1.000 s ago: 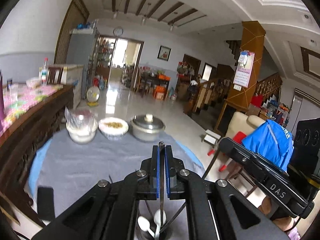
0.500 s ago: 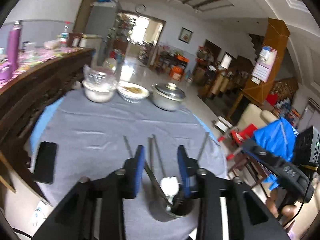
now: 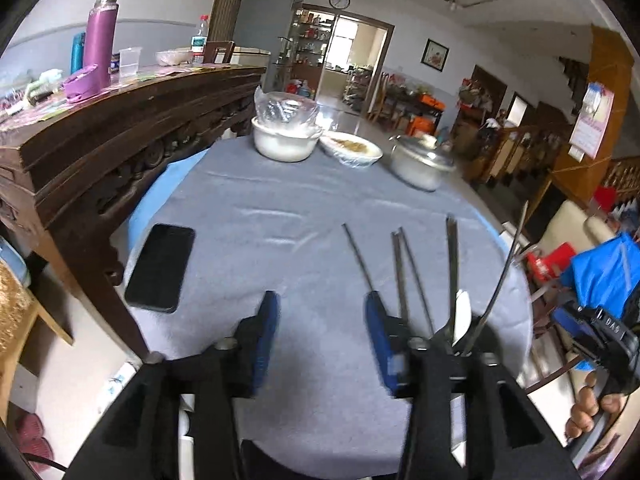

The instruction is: Organize utensils

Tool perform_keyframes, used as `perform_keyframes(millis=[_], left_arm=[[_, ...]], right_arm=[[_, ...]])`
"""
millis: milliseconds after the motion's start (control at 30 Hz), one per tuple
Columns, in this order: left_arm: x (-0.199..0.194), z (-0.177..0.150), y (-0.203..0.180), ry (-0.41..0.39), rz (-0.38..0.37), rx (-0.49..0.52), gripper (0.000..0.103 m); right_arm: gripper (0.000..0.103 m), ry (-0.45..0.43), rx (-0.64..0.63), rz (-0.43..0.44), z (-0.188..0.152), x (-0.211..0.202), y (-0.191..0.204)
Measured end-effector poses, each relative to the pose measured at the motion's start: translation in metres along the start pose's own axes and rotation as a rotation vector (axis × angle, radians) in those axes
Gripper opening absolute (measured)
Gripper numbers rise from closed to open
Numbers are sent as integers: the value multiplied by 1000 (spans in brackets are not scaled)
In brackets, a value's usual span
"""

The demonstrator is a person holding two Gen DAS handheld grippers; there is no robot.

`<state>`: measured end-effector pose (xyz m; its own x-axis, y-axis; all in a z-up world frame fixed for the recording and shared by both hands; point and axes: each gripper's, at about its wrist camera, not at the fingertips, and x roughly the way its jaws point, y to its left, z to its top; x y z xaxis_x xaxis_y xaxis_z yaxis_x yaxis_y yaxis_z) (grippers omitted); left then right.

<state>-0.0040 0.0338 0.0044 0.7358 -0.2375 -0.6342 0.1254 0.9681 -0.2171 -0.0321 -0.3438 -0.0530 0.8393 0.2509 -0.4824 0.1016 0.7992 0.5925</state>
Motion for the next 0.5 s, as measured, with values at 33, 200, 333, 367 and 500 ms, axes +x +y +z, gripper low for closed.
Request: perform_keyframes(millis=[33, 200, 333, 367, 500], left_arm=[[0, -6, -1, 0, 17, 8, 61], [3, -19, -8, 28, 61, 40, 63], [2, -26, -16, 25, 97, 82, 63], [1, -26, -17, 21, 105, 91, 63], [-4, -26, -19, 9, 125, 105, 63]], right_arm=[[48, 7, -1, -1, -3, 1, 2], [48, 67, 12, -1, -23, 10, -3], [48, 90, 8, -12, -33, 12, -4], [48, 92, 8, -13, -34, 12, -4], [48, 94, 11, -16, -36, 9, -5]])
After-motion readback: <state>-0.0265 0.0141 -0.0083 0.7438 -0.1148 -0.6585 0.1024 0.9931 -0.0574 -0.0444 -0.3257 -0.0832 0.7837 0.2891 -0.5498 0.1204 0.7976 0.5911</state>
